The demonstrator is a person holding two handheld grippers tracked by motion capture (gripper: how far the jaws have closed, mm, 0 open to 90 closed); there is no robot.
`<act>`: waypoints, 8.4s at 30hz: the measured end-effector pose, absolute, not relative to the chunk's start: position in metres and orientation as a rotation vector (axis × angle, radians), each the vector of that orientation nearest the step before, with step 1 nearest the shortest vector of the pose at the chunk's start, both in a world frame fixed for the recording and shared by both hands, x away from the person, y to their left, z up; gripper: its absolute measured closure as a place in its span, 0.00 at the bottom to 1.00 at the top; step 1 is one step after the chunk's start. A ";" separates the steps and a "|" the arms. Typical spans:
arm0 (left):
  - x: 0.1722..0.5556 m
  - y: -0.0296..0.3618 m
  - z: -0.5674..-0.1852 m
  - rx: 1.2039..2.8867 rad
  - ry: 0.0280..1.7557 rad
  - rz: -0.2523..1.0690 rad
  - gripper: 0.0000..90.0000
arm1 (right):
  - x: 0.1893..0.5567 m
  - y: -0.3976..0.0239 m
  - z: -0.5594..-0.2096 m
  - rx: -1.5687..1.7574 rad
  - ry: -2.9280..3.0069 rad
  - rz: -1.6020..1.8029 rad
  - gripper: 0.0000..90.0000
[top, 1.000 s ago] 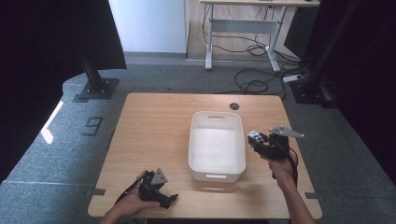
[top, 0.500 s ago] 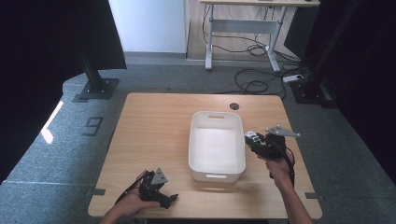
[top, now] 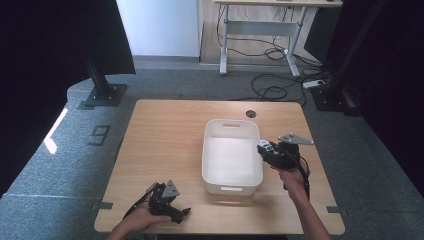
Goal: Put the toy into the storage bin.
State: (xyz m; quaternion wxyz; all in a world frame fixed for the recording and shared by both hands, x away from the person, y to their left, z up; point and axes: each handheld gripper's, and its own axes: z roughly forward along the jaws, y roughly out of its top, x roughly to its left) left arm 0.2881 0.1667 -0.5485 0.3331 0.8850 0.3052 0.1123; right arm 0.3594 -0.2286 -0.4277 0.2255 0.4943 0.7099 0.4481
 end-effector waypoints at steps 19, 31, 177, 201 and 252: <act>0.288 0.167 -0.549 2.311 0.797 0.293 0.00 | 0.363 -0.214 -0.426 1.340 1.976 1.260 0.56; 0.288 0.167 -0.549 2.312 0.797 0.293 0.00 | 0.365 -0.205 -0.427 1.322 1.996 1.261 0.56; 0.288 0.167 -0.549 2.310 0.798 0.291 0.00 | 0.407 -0.086 -0.448 1.212 2.223 1.129 0.56; 0.288 0.167 -0.549 2.310 0.798 0.291 0.00 | 0.421 -0.074 -0.466 1.244 2.263 1.059 0.56; 0.288 0.167 -0.548 2.312 0.797 0.293 0.00 | 0.450 -0.073 -0.496 1.378 2.358 0.897 0.56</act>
